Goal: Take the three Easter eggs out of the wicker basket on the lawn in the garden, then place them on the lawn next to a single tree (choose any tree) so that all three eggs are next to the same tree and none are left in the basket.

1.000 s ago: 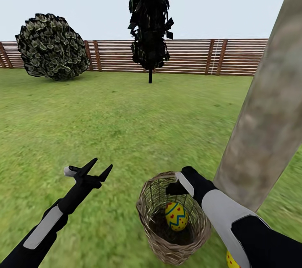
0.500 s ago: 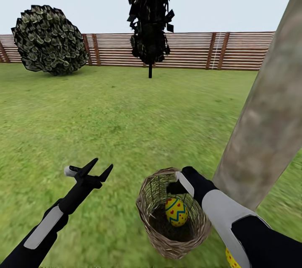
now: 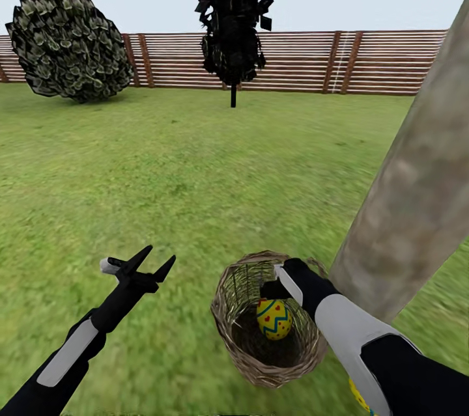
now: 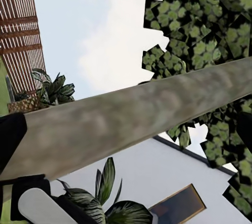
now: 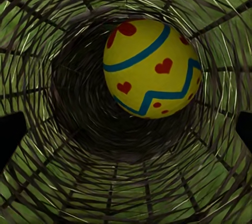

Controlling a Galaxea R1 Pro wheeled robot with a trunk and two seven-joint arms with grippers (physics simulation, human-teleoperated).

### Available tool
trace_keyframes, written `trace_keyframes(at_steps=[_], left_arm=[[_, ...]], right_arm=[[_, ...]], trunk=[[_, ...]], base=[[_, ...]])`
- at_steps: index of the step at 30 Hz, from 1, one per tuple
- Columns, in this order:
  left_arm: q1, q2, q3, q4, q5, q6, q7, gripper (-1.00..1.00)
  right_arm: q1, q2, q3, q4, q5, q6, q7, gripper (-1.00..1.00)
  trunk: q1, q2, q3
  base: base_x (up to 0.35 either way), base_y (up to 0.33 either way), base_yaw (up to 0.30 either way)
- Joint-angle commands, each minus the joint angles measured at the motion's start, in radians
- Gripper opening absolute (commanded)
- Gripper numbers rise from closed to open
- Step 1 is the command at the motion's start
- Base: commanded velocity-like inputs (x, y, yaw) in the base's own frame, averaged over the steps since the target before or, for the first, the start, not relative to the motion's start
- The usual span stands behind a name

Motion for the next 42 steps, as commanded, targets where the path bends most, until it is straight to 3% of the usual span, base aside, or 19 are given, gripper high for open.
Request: trace_keyframes(at_steps=[1, 12, 17, 23, 27, 32, 35, 37, 38, 40, 42], left_arm=[[-0.001, 0.001, -0.003, 0.0, 0.01, 0.007, 0.0, 1.0], [-0.001, 0.008, -0.002, -0.001, 0.017, 0.014, -0.003, 1.0], [-0.001, 0.015, 0.006, -0.002, 0.019, 0.082, -0.008, 1.0], [-0.001, 0.016, 0.131, 0.001, 0.018, 0.194, -0.02, 1.0], [0.001, 0.016, 0.208, 0.032, 0.015, 0.24, -0.02, 1.0], [0.001, 0.016, 0.224, 0.054, 0.014, 0.245, -0.02, 1.0], [0.001, 0.016, 0.225, 0.057, 0.013, 0.245, -0.02, 1.0], [0.001, 0.016, 0.225, 0.058, 0.012, 0.245, -0.02, 1.0], [0.001, 0.016, 0.225, 0.058, 0.012, 0.245, -0.02, 1.0], [0.001, 0.016, 0.225, 0.058, 0.012, 0.245, -0.02, 1.0], [0.001, 0.016, 0.225, 0.059, 0.011, 0.245, -0.02, 1.0]], right_arm=[[-0.001, -0.001, 0.006, -0.002, -0.01, 0.001, -0.008, 1.0], [-0.001, -0.001, 0.006, 0.0, -0.014, -0.026, -0.025, 1.0], [-0.001, -0.001, 0.007, -0.002, -0.008, -0.026, -0.049, 1.0], [-0.001, 0.003, 0.006, -0.013, 0.105, -0.026, -0.049, 1.0], [-0.028, 0.004, 0.006, -0.01, 0.121, -0.021, -0.049, 1.0], [-0.048, 0.004, 0.008, -0.005, 0.133, -0.019, -0.042, 1.0], [-0.051, 0.007, 0.009, -0.004, 0.213, -0.019, -0.014, 1.0], [-0.051, 0.008, 0.01, -0.004, 0.228, -0.019, 0.016, 1.0], [-0.051, 0.008, 0.016, -0.004, 0.234, -0.019, 0.033, 1.0], [-0.051, 0.008, 0.066, -0.004, 0.243, -0.019, 0.062, 1.0], [-0.051, 0.008, 0.155, -0.005, 0.247, -0.024, 0.074, 1.0]], trunk=[[0.0, -0.001, -0.005], [0.005, -0.003, -0.047], [0.007, -0.004, -0.067], [0.01, -0.006, -0.09], [0.012, -0.007, -0.105], [0.014, -0.008, -0.125], [0.015, -0.009, -0.136], [0.016, -0.009, -0.144], [0.017, -0.009, -0.148], [0.018, -0.01, -0.156], [0.019, -0.01, -0.163]], base=[[0.0, 0.0, 0.0], [0.0, 0.0, 0.0], [0.0, 0.0, 0.0], [0.0, 0.0, 0.0], [0.0, 0.0, 0.0], [0.0, 0.0, 0.0], [0.0, 0.0, 0.0], [0.0, 0.0, 0.0], [0.0, 0.0, 0.0], [0.0, 0.0, 0.0], [0.0, 0.0, 0.0]])
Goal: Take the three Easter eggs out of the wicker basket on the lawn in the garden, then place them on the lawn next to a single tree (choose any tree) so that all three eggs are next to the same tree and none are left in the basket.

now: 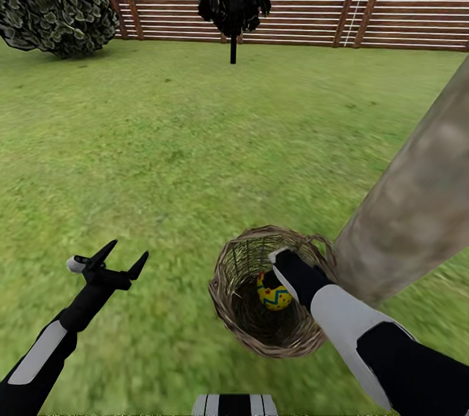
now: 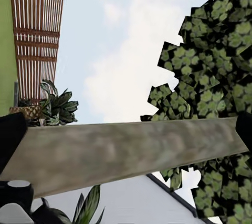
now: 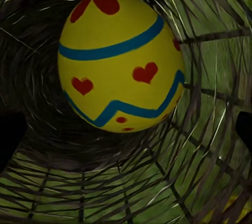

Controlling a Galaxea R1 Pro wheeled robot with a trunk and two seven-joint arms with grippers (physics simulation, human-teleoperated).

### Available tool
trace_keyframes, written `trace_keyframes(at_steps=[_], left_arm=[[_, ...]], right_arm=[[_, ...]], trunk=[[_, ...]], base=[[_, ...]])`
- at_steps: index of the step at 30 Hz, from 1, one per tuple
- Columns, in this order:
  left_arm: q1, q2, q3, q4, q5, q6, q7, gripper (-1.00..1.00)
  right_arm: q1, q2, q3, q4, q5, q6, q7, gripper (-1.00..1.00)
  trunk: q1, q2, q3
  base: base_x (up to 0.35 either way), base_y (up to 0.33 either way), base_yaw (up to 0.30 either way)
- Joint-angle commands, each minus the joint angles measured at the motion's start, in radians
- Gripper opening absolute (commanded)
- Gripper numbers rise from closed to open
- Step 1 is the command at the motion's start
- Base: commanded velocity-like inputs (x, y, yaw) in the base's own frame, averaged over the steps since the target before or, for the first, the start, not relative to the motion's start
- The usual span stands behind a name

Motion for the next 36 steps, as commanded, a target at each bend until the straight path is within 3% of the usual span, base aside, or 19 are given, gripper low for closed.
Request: trace_keyframes(at_steps=[1, 4, 13, 18, 29, 32, 36], left_arm=[[0.0, 0.0, 0.0, 0.0, 0.004, 0.005, -0.001, 1.0], [0.0, 0.0, 0.0, 0.001, 0.003, 0.005, 0.0, 1.0], [0.0, -0.001, 0.0, 0.001, 0.002, 0.005, 0.0, 1.0], [0.0, -0.001, 0.0, 0.001, 0.001, 0.005, 0.0, 1.0], [0.0, -0.002, -0.001, 0.002, 0.001, 0.005, 0.0, 1.0], [0.0, -0.002, -0.002, 0.002, 0.001, 0.005, 0.0, 1.0], [0.0, -0.002, -0.002, 0.002, 0.001, 0.004, 0.001, 1.0]], right_arm=[[-0.001, -0.001, 0.029, -0.002, -0.006, 0.003, -0.002, 1.0], [-0.001, -0.002, 0.066, -0.011, -0.002, -0.005, 0.029, 1.0], [-0.001, -0.005, 0.078, -0.017, 0.001, -0.029, 0.051, 1.0], [-0.001, -0.007, 0.13, -0.017, 0.002, -0.057, 0.051, 1.0], [-0.001, -0.009, 0.144, -0.04, 0.007, -0.061, 0.033, 1.0], [-0.001, -0.009, 0.143, -0.043, 0.036, -0.062, 0.03, 1.0], [-0.001, -0.009, 0.14, -0.063, 0.114, -0.064, 0.015, 1.0]], trunk=[[0.0, -0.001, -0.005], [0.002, -0.001, -0.016], [0.006, -0.003, -0.051], [0.007, -0.004, -0.063], [0.011, -0.006, -0.094], [0.011, -0.006, -0.094], [0.011, -0.006, -0.094]], base=[[0.0, 0.0, 0.0], [0.0, 0.0, 0.0], [0.0, 0.0, 0.0], [0.0, 0.0, 0.0], [0.0, 0.0, 0.0], [0.0, 0.0, 0.0], [0.0, 0.0, 0.0]])
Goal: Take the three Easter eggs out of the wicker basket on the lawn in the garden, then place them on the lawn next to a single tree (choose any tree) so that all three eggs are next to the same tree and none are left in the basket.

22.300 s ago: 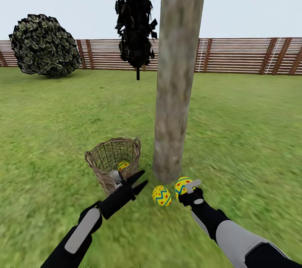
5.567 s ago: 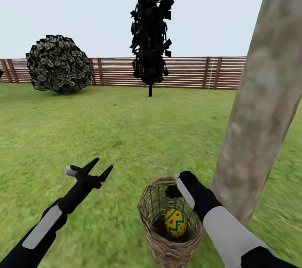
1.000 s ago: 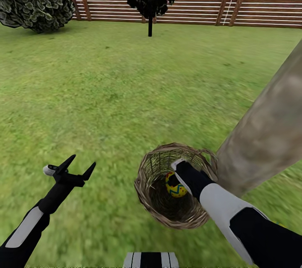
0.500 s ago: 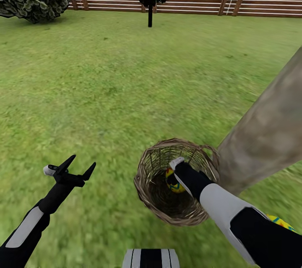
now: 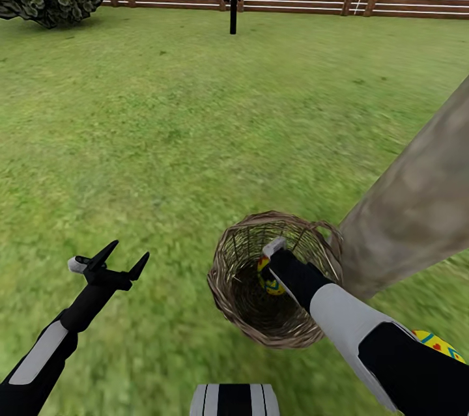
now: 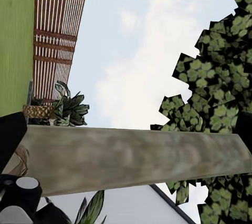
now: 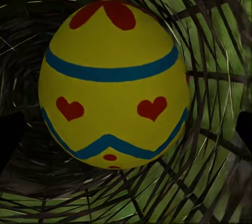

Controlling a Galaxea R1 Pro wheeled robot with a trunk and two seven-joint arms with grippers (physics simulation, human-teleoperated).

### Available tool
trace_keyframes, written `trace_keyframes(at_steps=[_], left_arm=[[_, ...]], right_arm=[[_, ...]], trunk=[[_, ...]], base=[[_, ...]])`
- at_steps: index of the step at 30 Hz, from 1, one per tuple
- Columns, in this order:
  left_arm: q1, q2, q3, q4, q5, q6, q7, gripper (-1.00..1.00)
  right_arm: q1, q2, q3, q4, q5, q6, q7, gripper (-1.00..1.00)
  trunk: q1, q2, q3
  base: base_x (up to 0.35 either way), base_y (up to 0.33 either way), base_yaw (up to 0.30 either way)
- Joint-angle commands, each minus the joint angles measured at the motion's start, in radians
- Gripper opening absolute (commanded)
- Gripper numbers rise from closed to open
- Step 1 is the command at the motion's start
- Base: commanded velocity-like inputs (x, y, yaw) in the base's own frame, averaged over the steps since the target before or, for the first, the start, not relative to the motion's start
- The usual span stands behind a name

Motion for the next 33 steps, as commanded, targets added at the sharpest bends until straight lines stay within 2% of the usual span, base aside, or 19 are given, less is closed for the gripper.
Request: trace_keyframes(at_steps=[1, 6, 9, 13, 19, 25, 33], left_arm=[[0.0, 0.0, 0.0, 0.0, 0.004, 0.005, 0.0, 1.0], [0.0, -0.001, 0.0, 0.0, 0.004, 0.005, 0.0, 1.0], [0.0, -0.001, -0.001, 0.0, 0.003, 0.005, 0.0, 1.0], [0.0, -0.002, -0.002, 0.001, 0.002, 0.005, 0.0, 1.0], [0.0, -0.003, -0.002, 0.0, 0.002, 0.005, 0.001, 1.0], [0.0, -0.004, -0.003, 0.0, 0.002, 0.004, 0.002, 1.0], [0.0, -0.006, -0.005, -0.001, 0.002, 0.003, 0.002, 1.0]], right_arm=[[-0.001, 0.0, 0.005, -0.004, 0.009, 0.006, -0.009, 1.0], [-0.001, 0.0, 0.003, -0.023, 0.015, 0.005, -0.059, 1.0], [-0.001, 0.0, 0.004, -0.028, 0.016, 0.005, -0.067, 1.0], [-0.001, 0.0, 0.006, -0.03, 0.015, 0.003, -0.066, 1.0], [0.0, 0.001, 0.007, -0.03, 0.012, -0.029, -0.057, 1.0], [0.001, 0.001, 0.007, -0.03, 0.013, -0.031, -0.057, 1.0], [0.001, 0.002, 0.007, -0.029, 0.013, -0.03, -0.062, 1.0]], trunk=[[0.0, 0.0, -0.001], [0.002, -0.001, -0.02], [0.003, -0.002, -0.032], [0.004, -0.002, -0.035], [0.007, -0.004, -0.059], [0.007, -0.004, -0.059], [0.01, -0.005, -0.086]], base=[[0.0, 0.0, 0.0], [0.0, 0.0, 0.0], [0.0, 0.0, 0.0], [0.0, 0.0, 0.0], [0.0, 0.0, 0.0], [0.0, 0.0, 0.0], [0.0, 0.0, 0.0]])
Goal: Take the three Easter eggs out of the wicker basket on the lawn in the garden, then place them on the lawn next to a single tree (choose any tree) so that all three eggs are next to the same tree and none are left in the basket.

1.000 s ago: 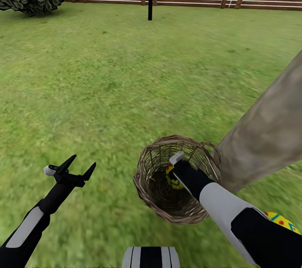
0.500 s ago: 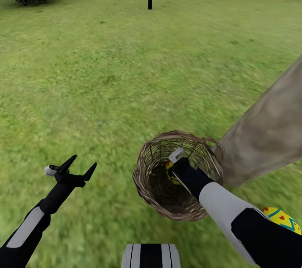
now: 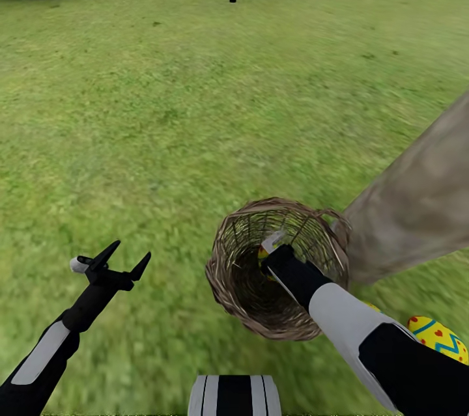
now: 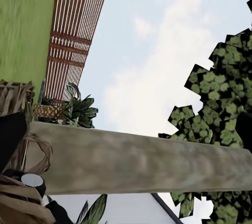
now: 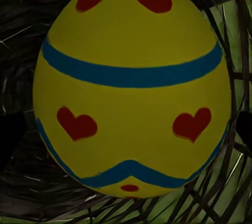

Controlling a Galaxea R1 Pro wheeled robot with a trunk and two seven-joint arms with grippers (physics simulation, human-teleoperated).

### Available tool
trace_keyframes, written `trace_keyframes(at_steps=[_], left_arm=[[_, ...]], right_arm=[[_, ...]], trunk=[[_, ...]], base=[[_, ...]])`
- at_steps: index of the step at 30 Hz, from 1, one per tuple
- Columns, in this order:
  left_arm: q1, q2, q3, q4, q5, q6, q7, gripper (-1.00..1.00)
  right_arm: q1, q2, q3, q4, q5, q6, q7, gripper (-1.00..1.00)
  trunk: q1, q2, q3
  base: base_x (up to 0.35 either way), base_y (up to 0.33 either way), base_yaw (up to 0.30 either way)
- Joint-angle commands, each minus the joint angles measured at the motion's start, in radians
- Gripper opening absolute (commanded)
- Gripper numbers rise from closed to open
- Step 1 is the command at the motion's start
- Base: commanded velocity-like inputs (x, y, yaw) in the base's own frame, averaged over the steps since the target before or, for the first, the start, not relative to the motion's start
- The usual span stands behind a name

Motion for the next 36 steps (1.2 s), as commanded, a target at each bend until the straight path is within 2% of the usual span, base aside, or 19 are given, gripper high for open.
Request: trace_keyframes(at_steps=[1, 5, 9, 18, 26, 27, 28, 32, 36], left_arm=[[0.0, 0.0, -0.001, 0.0, 0.004, 0.005, 0.0, 1.0], [0.0, 0.0, 0.0, -0.009, 0.004, 0.005, -0.002, 1.0], [0.0, 0.0, 0.002, -0.012, 0.004, 0.005, -0.002, 1.0], [0.0, 0.0, 0.002, -0.011, 0.004, 0.005, -0.003, 1.0], [0.0, 0.0, 0.002, -0.012, 0.004, 0.005, -0.003, 1.0], [-0.006, -0.006, 0.008, -0.018, 0.002, 0.008, 0.003, 1.0], [0.0, 0.0, 0.014, -0.024, 0.008, 0.002, 0.009, 1.0], [0.022, 0.022, 0.037, -0.015, 0.011, -0.002, -0.003, 1.0], [0.024, 0.017, 0.059, -0.011, 0.008, -0.002, -0.023, 1.0]], right_arm=[[-0.001, 0.0, 0.004, 0.0, 0.006, 0.006, -0.001, 1.0], [-0.001, 0.0, 0.004, 0.001, 0.006, 0.008, -0.005, 1.0], [-0.001, -0.001, 0.004, 0.0, 0.006, 0.008, -0.007, 1.0], [-0.001, -0.001, 0.001, -0.001, 0.007, 0.007, -0.009, 1.0], [-0.001, -0.001, -0.001, -0.002, 0.007, 0.005, -0.011, 1.0], [0.004, 0.004, -0.003, -0.01, 0.051, 0.004, -0.015, 1.0], [-0.001, -0.001, -0.003, -0.005, 0.086, 0.002, -0.018, 1.0], [-0.003, -0.003, -0.003, -0.015, 0.081, -0.006, -0.023, 1.0], [-0.004, -0.003, -0.003, -0.031, 0.089, -0.025, -0.027, 1.0]], trunk=[[0.0, -0.001, -0.005], [0.001, -0.001, -0.008], [0.002, -0.002, -0.024], [0.003, -0.002, -0.028], [0.005, -0.003, -0.047], [0.005, -0.003, -0.047], [0.005, -0.003, -0.047], [0.006, -0.004, -0.058], [0.007, -0.004, -0.062]], base=[[0.0, 0.0, 0.0], [0.0, 0.0, 0.0], [0.0, 0.0, 0.0], [0.0, 0.0, 0.0], [0.0, 0.0, 0.0], [0.0, 0.0, 0.0], [0.0, 0.0, 0.0], [0.0, 0.0, 0.0], [0.0, 0.0, 0.0]])
